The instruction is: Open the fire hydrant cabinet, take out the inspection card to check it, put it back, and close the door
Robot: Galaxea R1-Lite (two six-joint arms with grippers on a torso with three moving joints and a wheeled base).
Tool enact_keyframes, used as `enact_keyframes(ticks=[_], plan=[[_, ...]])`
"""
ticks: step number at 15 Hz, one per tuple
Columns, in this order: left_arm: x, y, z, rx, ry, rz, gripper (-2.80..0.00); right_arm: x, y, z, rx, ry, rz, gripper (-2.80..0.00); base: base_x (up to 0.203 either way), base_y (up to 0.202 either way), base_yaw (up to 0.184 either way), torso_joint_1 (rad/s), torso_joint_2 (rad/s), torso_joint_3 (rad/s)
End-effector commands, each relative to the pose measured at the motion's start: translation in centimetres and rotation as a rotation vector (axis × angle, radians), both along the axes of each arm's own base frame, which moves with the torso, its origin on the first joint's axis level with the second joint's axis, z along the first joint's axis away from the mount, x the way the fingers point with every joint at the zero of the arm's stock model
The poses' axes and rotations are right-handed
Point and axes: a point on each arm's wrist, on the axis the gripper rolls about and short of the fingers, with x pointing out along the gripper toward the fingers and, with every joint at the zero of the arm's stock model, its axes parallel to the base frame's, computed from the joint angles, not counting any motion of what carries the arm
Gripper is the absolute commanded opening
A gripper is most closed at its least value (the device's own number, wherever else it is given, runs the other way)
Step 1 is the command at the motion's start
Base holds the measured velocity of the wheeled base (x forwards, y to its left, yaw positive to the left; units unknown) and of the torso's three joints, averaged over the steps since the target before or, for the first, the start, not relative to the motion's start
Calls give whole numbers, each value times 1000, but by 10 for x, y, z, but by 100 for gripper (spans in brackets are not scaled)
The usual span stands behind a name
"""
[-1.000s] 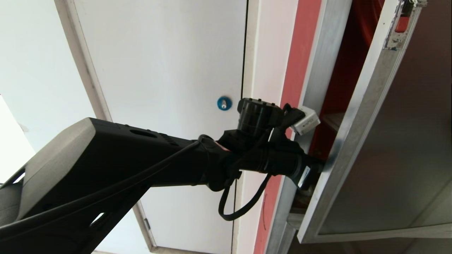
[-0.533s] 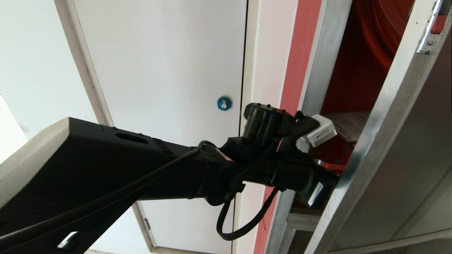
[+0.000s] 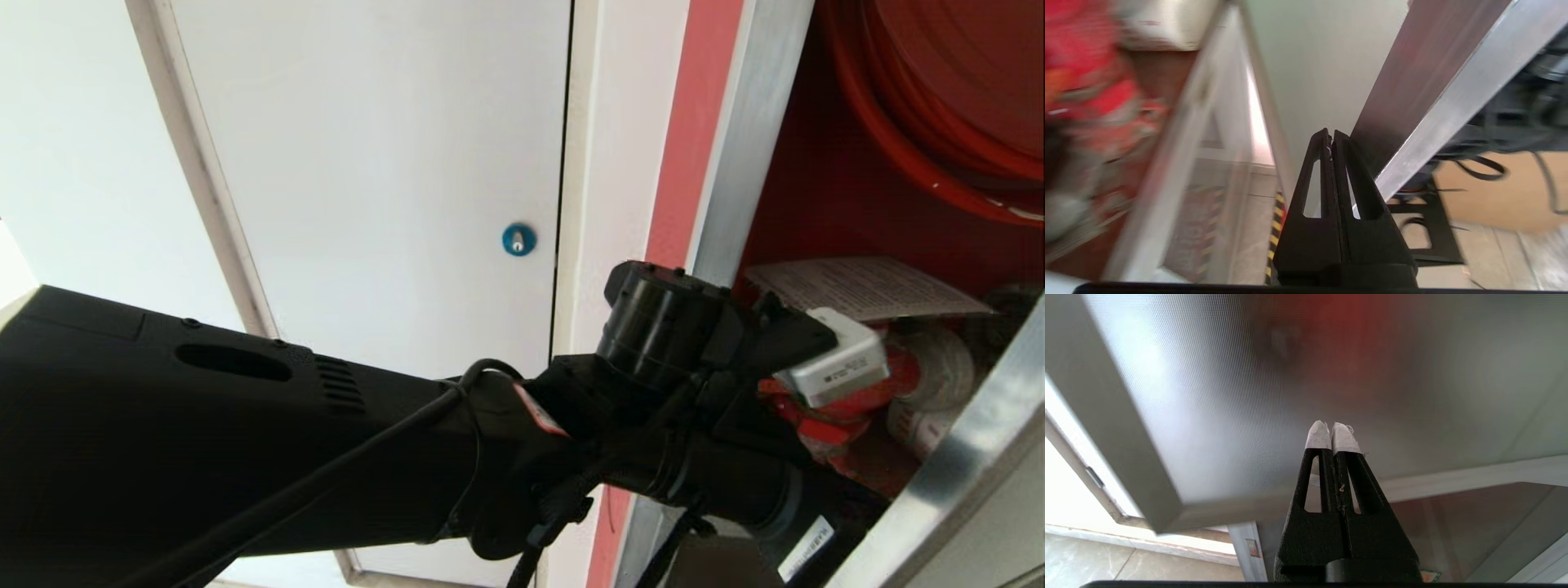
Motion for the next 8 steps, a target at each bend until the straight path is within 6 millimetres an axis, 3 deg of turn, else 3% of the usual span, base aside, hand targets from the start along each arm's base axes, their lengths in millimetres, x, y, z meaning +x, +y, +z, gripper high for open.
enact_keyframes(ticks=[1, 8], plan=[[-12, -2, 2, -7, -4, -29, -280, 0, 0, 0, 0, 2, 1, -280, 0, 0, 0, 0, 0, 0], [-38, -11, 0, -74, -27, -88, -280, 0, 0, 0, 0, 2, 1, -280, 0, 0, 0, 0, 0, 0]])
